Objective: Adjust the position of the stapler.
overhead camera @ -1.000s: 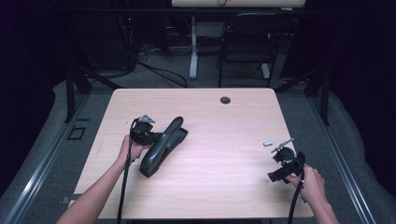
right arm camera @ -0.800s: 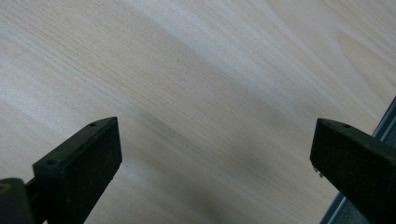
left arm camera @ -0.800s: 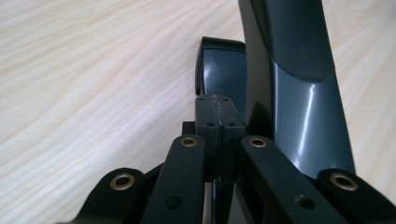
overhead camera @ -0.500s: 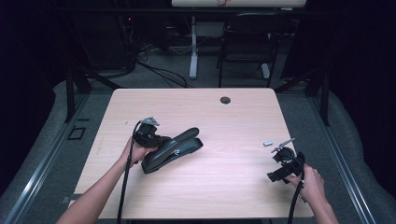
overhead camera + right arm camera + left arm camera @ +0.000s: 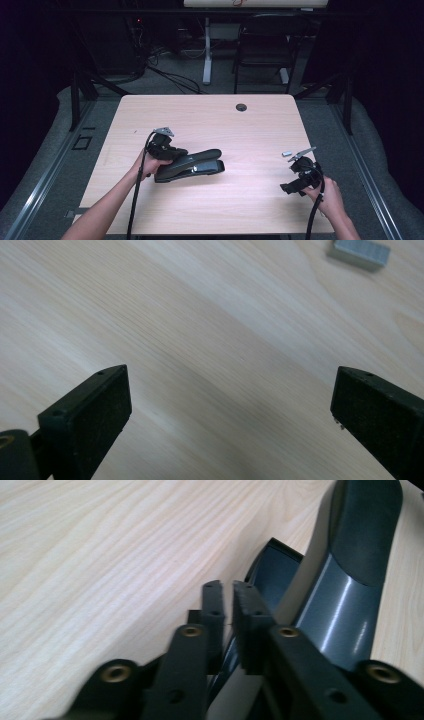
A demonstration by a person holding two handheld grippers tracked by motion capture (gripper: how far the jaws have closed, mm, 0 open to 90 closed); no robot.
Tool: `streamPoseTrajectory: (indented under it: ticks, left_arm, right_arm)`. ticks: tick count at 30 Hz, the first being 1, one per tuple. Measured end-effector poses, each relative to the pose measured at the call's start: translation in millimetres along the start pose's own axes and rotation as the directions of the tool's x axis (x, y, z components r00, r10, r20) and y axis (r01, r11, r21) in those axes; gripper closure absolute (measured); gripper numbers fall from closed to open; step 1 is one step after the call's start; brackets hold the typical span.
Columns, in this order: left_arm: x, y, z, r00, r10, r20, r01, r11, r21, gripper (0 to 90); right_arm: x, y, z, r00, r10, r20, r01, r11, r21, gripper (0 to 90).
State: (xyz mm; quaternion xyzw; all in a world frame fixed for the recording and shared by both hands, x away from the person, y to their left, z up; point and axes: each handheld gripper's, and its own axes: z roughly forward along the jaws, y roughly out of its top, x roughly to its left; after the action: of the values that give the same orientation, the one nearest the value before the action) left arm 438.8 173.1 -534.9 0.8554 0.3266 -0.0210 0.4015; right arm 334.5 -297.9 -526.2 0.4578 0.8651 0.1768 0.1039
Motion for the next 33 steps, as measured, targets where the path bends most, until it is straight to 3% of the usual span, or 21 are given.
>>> streamPoseTrajectory:
  ticks: [3, 5, 7, 8, 10, 12, 16, 22, 24, 26, 33]
  left_arm:
    - [6.9, -1.5, -12.4, 0.9997, -0.020, -0.014, 0.020, 0.9995, -0.027, 52.1]
    - [8.5, -4.3, -23.6, 0.9995, -0.023, -0.021, 0.022, 0.9986, -0.048, 41.6]
    - [7.4, -8.4, -34.6, 0.9996, -0.008, -0.028, 0.007, 0.9988, -0.049, 27.1]
    - [5.5, -11.3, -39.2, 0.9988, 0.011, -0.048, -0.013, 0.9989, -0.045, 26.0]
    - [1.8, -18.4, -46.6, 0.9984, 0.028, -0.050, -0.030, 0.9989, -0.037, 19.6]
    - [-3.0, -23.9, -51.1, 0.9961, 0.053, -0.071, -0.055, 0.9982, -0.024, 17.1]
    - [-10.4, -29.1, -52.1, 0.9918, 0.098, -0.082, -0.099, 0.9950, -0.009, 12.5]
    - [-15.9, -38.6, -44.7, 0.9886, 0.114, -0.099, -0.110, 0.9930, 0.042, 6.2]
    - [-15.6, -41.2, -44.4, 0.9893, 0.118, -0.085, -0.116, 0.9926, 0.036, 9.8]
    - [-14.0, -43.0, -44.2, 0.9910, 0.120, -0.060, -0.118, 0.9925, 0.029, 19.3]
    - [-13.2, -47.1, -38.0, 0.9900, 0.138, -0.030, -0.136, 0.9892, 0.056, 27.1]
  right_arm:
    - [10.4, 6.0, -5.5, 0.9980, -0.003, -0.064, -0.002, 0.998, -0.070, 1.4]
    - [16.8, 10.5, -7.9, 0.9912, -0.010, -0.132, -0.004, 0.994, -0.111, 0.7]
    - [22.3, 15.5, -8.5, 0.9757, -0.003, -0.219, -0.033, 0.987, -0.159, 0.1]
    - [23.7, 17.3, -8.5, 0.9703, -0.002, -0.242, -0.040, 0.985, -0.167, 0.0]
    - [28.2, 23.3, -6.8, 0.9559, -0.001, -0.294, -0.059, 0.979, -0.196, 0.0]
    - [31.9, 28.8, -6.1, 0.9498, -0.001, -0.313, -0.066, 0.977, -0.204, 0.0]
    - [44.9, 44.1, -3.2, 0.9554, -0.043, -0.292, -0.022, 0.976, -0.216, 0.0]
    - [67.4, 67.9, 7.1, 0.9547, -0.123, -0.271, 0.068, 0.977, -0.203, 0.0]
    - [72.0, 76.2, 10.1, 0.9511, -0.134, -0.278, 0.076, 0.975, -0.210, 0.0]
    - [75.4, 84.7, 12.7, 0.9452, -0.140, -0.295, 0.075, 0.973, -0.220, 0.0]
    - [91.3, 113.6, 20.6, 0.9234, -0.200, -0.327, 0.113, 0.957, -0.266, 3.1]
